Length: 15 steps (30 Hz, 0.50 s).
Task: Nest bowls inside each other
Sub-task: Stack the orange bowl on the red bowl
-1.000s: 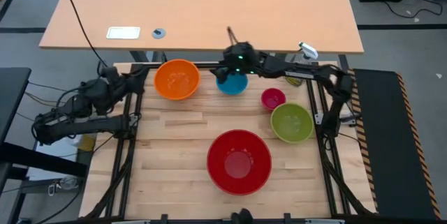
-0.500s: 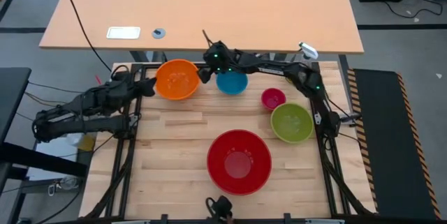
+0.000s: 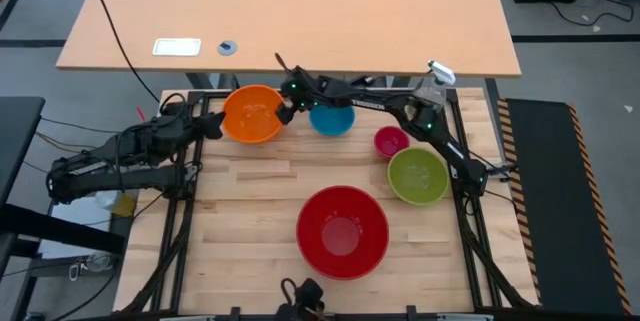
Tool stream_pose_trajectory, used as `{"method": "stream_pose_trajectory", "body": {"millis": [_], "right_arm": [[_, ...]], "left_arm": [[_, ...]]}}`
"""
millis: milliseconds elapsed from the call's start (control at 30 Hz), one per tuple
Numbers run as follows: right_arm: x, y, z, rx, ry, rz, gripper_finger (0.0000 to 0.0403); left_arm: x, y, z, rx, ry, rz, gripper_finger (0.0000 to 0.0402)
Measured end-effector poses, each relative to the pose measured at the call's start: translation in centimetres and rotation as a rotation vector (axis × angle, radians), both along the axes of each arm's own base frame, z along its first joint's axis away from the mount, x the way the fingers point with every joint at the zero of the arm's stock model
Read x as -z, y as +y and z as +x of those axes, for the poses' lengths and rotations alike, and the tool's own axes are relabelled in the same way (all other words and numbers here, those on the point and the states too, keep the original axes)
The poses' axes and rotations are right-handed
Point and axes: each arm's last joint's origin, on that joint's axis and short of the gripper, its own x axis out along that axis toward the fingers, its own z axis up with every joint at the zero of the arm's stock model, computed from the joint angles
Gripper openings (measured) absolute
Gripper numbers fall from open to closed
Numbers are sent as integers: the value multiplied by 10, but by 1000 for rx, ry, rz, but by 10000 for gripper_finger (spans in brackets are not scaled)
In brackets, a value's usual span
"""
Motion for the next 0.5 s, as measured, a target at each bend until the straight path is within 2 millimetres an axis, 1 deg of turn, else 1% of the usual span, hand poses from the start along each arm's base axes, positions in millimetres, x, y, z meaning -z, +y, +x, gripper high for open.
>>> {"method": "stream_pose_trajectory", "body": {"millis": [33, 100, 200, 267, 367, 433, 500], "right_arm": [[5, 1, 1, -1, 9, 5, 326], [6, 3, 2, -5, 14, 7, 294], [4, 8, 5, -9, 4, -6, 229], [4, 9, 6, -2, 2, -22, 186], [3, 10, 7, 1, -2, -28, 134], [4, 11, 7, 2, 4, -24, 109], [5, 11, 6, 1, 18, -18, 93]], "left_arm": [[0, 0, 0, 0, 0, 0, 251], [1, 0, 0, 0, 8, -2, 251], [3, -1, -1, 16, 35, -16, 251], [8, -1, -2, 28, 90, -51, 251], [25, -2, -3, 2, 200, -173, 249], [39, -3, -1, -21, 260, -249, 247], [55, -3, 2, -47, 285, -327, 246]]}}
